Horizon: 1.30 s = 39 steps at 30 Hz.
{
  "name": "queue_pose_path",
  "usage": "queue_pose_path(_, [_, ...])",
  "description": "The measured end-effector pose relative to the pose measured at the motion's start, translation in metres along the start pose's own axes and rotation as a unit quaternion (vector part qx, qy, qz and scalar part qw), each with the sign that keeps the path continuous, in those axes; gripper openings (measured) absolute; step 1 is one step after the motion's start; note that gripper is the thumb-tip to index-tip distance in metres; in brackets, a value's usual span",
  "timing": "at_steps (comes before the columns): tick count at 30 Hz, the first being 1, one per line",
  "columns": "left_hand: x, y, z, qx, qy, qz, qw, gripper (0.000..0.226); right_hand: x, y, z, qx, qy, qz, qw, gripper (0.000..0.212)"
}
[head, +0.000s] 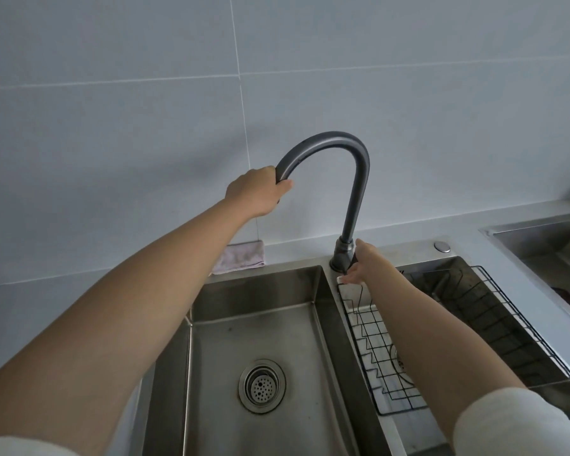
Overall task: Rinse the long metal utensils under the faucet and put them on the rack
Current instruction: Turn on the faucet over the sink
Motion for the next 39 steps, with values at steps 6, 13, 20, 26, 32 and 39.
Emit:
queue_pose_path(6, [-0.001,0.000,-0.001,-0.002,-0.001,0.003,1.000,0.036,-0.001,-0.001,0.008,-0.033,-0.016,-0.060,0.998,0.028])
queue_pose_path(13, [-0.002,-0.001,-0.004,0.000,0.000,0.002,1.000,0.036,-0.005,-0.005,0.009,-0.054,-0.030,-0.033,0.998,0.023])
queue_pose_path(20, [-0.002,-0.001,-0.004,-0.001,0.000,0.004,1.000,0.035,-0.008,-0.010,0.011,-0.056,-0.029,-0.034,0.997,0.034])
queue_pose_path(26, [-0.002,-0.001,-0.003,-0.004,-0.001,0.000,1.000,0.036,-0.008,-0.013,0.008,-0.045,-0.014,0.007,0.999,0.027])
queue_pose_path(32, [-0.002,-0.001,-0.004,-0.002,0.000,0.006,1.000,0.036,-0.007,-0.012,0.000,-0.040,-0.003,0.029,0.999,0.030])
queue_pose_path(39, [-0.002,-0.001,-0.003,0.002,-0.004,0.005,1.000,0.036,-0.008,-0.013,-0.003,-0.038,-0.009,0.016,0.999,0.041])
Point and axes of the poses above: each hand's wrist, its own z-axis towards the middle knuckle, its own x-axis out of the palm, y = z × x, the point moved 2 cm from there along z, towards the middle knuckle, and after that the axes turned 3 degrees about -x, right-handed, at the moved point
